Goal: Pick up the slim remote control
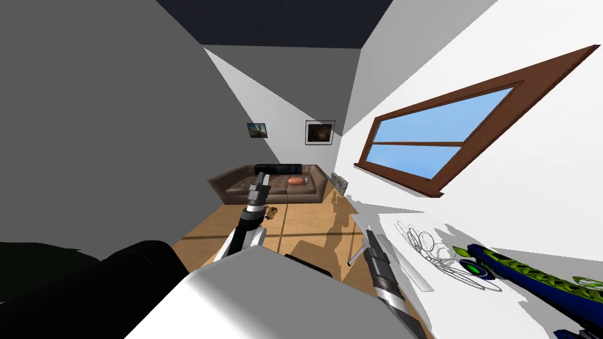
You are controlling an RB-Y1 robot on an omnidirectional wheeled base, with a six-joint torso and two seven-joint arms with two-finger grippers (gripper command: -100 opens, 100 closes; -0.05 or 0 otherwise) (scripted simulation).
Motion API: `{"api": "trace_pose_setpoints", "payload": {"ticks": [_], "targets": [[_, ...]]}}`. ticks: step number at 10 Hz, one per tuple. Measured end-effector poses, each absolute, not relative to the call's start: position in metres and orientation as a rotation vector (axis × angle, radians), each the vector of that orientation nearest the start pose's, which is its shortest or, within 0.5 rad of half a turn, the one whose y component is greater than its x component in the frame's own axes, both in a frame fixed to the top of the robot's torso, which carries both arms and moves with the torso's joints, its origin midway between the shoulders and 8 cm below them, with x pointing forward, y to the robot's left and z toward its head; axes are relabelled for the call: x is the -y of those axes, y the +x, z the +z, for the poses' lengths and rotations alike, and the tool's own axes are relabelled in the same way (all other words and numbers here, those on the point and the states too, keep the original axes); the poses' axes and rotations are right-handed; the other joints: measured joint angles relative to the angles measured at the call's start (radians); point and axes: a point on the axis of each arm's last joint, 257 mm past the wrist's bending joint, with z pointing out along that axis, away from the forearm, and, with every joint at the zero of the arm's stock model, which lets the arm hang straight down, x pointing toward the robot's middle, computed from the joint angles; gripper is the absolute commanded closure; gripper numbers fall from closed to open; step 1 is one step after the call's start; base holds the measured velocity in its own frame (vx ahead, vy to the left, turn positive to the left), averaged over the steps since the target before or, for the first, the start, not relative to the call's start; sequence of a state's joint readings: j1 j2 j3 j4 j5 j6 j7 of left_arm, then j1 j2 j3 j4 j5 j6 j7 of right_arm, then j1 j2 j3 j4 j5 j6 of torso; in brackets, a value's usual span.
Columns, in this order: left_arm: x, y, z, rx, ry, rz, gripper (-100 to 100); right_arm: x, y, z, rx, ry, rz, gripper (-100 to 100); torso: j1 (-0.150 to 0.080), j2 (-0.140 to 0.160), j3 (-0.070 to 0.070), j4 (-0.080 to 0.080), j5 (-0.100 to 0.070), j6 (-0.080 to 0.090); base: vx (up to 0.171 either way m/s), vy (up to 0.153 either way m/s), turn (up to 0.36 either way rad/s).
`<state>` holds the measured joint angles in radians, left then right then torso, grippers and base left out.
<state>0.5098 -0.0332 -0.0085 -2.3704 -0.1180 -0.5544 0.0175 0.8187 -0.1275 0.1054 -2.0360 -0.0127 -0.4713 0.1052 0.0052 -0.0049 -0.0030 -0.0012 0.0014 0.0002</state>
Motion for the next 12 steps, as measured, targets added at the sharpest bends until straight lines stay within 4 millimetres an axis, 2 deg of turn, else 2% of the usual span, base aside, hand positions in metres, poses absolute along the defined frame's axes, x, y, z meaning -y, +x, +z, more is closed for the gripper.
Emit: {"api": "trace_pose_setpoints", "payload": {"ticks": [1, 2, 3, 4, 5, 6, 7, 8, 9, 12], "targets": [[-0.26, 0.316, 0.069, -0.557, -0.505, -1.274, 0, 0.288, 0.296, -0.23, -1.176, 1.03, 1.01, -100, 0.002, -0.001, 0.0, 0.0, 0.0, 0.0, 0.093, 0.075, 0.111], [-0.26, 0.316, 0.069, -0.557, -0.505, -1.274, 0, 0.292, 0.286, -0.241, -1.201, 1.054, 0.985, -100, 0.001, 0.0, 0.0, 0.0, 0.0, 0.0, 0.089, 0.091, 0.292], [-0.26, 0.316, 0.069, -0.557, -0.505, -1.274, 0, 0.295, 0.27, -0.267, -1.241, 1.096, 0.945, -100, 0.002, 0.0, 0.0, 0.0, 0.0, -0.001, 0.08, 0.077, 0.121], [-0.26, 0.316, 0.069, -0.557, -0.505, -1.274, 0, 0.299, 0.265, -0.279, -1.264, 1.116, 0.92, -100, 0.001, 0.001, 0.001, 0.0, 0.0, 0.0, 0.048, 0.031, -0.026], [-0.26, 0.316, 0.069, -0.557, -0.505, -1.274, 0, 0.3, 0.259, -0.283, -1.276, 1.129, 0.908, -100, -0.001, 0.003, 0.002, 0.001, 0.0, 0.0, 0.092, 0.049, 0.266], [-0.26, 0.316, 0.069, -0.557, -0.505, -1.274, 0, 0.299, 0.24, -0.306, -1.311, 1.166, 0.875, -100, -0.001, 0.001, 0.001, 0.0, 0.0, -0.001, 0.107, 0.052, 0.15], [-0.26, 0.316, 0.069, -0.557, -0.505, -1.274, 0, 0.303, 0.229, -0.315, -1.334, 1.183, 0.849, -100, -0.001, 0.0, 0.0, 0.0, 0.0, 0.0, 0.146, 0.084, 0.26], [-0.26, 0.316, 0.069, -0.557, -0.505, -1.274, 0, 0.306, 0.218, -0.332, -1.369, 1.218, 0.812, -100, 0.001, -0.002, -0.001, 0.0, 0.0, -0.001, 0.115, 0.057, 0.138], [-0.26, 0.316, 0.069, -0.557, -0.505, -1.274, 0, 0.307, 0.203, -0.34, -1.398, 1.242, 0.783, -100, 0.0, -0.001, -0.001, 0.0, 0.0, 0.0, 0.141, 0.075, 0.241], [-0.26, 0.316, 0.069, -0.557, -0.505, -1.274, 0, 0.308, 0.138, -0.382, -1.503, 1.336, 0.667, -100, 0.001, 0.0, 0.0, 0.0, 0.0, 0.0, 0.1, 0.056, 0.199]]}}
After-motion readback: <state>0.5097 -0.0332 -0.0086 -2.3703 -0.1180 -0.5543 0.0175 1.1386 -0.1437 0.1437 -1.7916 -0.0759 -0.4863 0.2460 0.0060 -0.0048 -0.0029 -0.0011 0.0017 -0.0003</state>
